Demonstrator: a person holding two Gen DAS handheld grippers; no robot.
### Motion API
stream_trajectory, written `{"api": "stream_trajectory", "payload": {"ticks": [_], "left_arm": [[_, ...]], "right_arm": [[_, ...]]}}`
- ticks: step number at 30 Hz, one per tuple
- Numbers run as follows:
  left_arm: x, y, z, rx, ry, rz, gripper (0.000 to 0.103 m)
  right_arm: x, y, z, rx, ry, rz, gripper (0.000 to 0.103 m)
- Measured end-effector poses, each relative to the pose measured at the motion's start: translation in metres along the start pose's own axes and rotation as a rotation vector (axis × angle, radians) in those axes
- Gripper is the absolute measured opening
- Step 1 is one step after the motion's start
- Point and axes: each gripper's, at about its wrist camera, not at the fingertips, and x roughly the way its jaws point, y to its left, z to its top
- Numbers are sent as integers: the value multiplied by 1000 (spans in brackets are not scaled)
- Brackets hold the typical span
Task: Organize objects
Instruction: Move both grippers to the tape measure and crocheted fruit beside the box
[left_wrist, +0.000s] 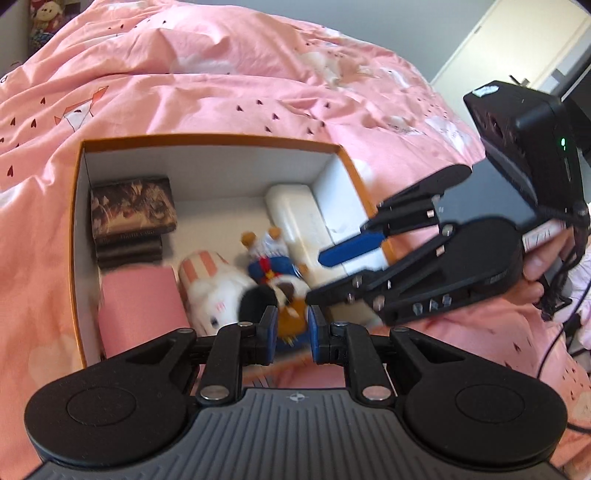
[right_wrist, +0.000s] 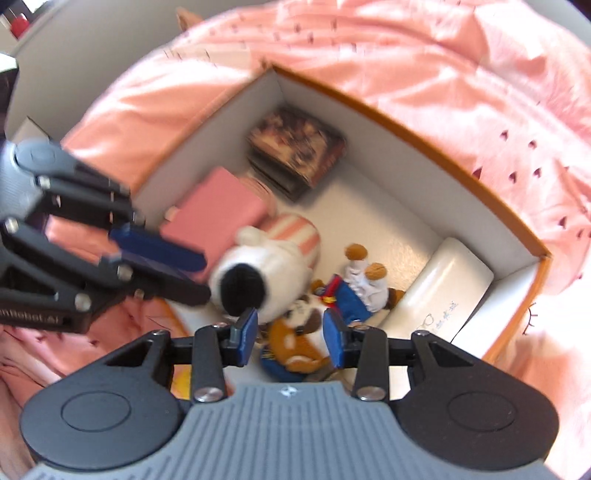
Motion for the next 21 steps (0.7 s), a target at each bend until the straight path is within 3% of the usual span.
{"api": "stream_trajectory", "payload": {"ticks": [4, 8, 11, 15, 21], "left_arm": [[-5, -6, -34, -34, 66, -4, 18], [12, 2, -66, -128, 169, 7, 20], [31, 3, -88, -163, 252, 15, 25], [52, -2, -110, -173, 343, 37, 31], [67, -14, -128, -120, 381, 117, 42]], "right_arm": [[-28, 40, -39, 27, -111, -2, 42], [-31, 74, -78, 37, -152, -50, 42], [-18, 83, -103, 122, -165, -35, 42], [6, 88, -134, 233, -170, -32, 42], [24, 99, -170, 340, -190, -76, 44]]}}
